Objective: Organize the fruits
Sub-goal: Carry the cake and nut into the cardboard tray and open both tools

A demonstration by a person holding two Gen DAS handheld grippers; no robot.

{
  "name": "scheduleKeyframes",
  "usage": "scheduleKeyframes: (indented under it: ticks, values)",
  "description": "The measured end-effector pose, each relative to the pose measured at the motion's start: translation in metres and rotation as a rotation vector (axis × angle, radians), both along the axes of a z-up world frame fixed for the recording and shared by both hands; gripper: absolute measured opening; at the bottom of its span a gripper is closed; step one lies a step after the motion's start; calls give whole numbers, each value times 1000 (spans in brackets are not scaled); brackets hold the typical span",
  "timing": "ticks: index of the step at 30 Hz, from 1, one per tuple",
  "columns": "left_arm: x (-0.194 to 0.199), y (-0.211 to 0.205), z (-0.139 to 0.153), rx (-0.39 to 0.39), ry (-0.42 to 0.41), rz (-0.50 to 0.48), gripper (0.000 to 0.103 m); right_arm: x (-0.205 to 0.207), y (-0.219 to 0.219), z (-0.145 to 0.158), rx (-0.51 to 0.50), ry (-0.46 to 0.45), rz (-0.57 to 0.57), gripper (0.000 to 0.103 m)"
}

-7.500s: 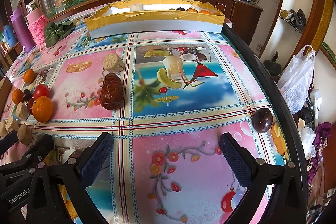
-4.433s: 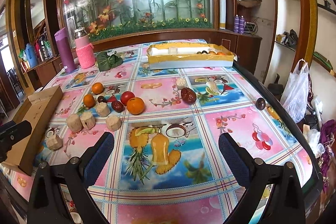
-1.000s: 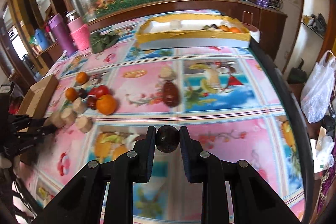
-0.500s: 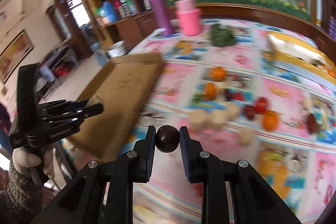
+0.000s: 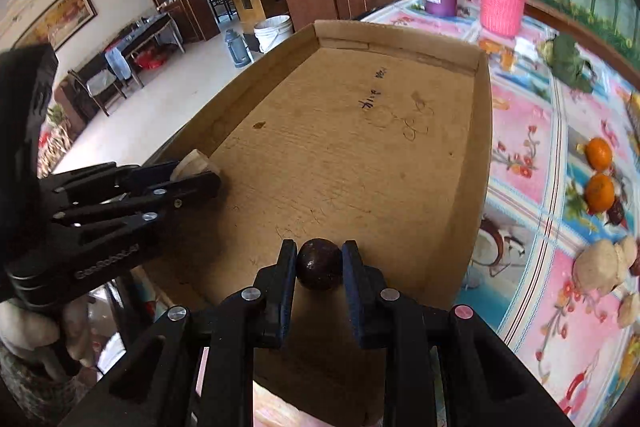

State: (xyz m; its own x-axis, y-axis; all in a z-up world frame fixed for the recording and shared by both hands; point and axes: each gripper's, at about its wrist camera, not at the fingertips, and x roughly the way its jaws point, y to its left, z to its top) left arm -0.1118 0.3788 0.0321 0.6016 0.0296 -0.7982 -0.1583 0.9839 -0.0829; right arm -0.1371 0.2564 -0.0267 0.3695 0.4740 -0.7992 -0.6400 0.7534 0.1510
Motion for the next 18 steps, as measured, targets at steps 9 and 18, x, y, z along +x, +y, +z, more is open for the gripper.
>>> scheduleKeyframes:
  ticks: [9, 18]
  values:
    - [-25, 9, 13, -73, -80, 29, 59, -14, -50, 43, 91, -103, -115, 58]
    - [-41, 10, 28, -96, -114, 52, 59, -24, -56, 12, 0, 8, -139, 21]
